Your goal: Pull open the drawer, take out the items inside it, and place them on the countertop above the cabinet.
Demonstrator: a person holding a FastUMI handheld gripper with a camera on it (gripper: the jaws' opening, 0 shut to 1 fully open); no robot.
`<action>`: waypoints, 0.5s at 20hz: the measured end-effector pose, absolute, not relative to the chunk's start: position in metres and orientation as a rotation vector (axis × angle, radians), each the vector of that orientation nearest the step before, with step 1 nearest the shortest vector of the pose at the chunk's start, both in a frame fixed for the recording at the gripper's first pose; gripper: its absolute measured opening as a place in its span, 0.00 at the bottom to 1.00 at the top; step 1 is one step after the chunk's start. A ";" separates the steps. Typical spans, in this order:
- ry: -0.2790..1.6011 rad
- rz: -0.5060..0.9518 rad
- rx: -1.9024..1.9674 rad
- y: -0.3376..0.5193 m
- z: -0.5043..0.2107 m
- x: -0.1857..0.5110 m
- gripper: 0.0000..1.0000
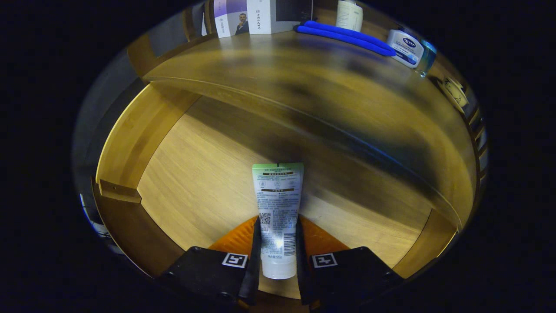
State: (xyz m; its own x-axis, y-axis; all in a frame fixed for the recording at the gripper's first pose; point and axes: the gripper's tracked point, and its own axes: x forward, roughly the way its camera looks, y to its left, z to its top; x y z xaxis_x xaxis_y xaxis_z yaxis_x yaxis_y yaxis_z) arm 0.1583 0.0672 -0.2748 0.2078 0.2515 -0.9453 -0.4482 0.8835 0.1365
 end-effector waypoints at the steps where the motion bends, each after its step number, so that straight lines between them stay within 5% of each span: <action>1: 1.257 0.499 -0.162 0.068 -0.269 0.159 0.40; 10: 1.079 0.551 0.027 0.039 -0.201 0.172 0.39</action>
State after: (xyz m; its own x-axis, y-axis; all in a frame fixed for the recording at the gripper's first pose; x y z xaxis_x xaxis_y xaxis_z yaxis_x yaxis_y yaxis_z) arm 0.1723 0.0389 -0.2006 0.3515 0.4387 -0.8270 -0.4130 0.8655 0.2835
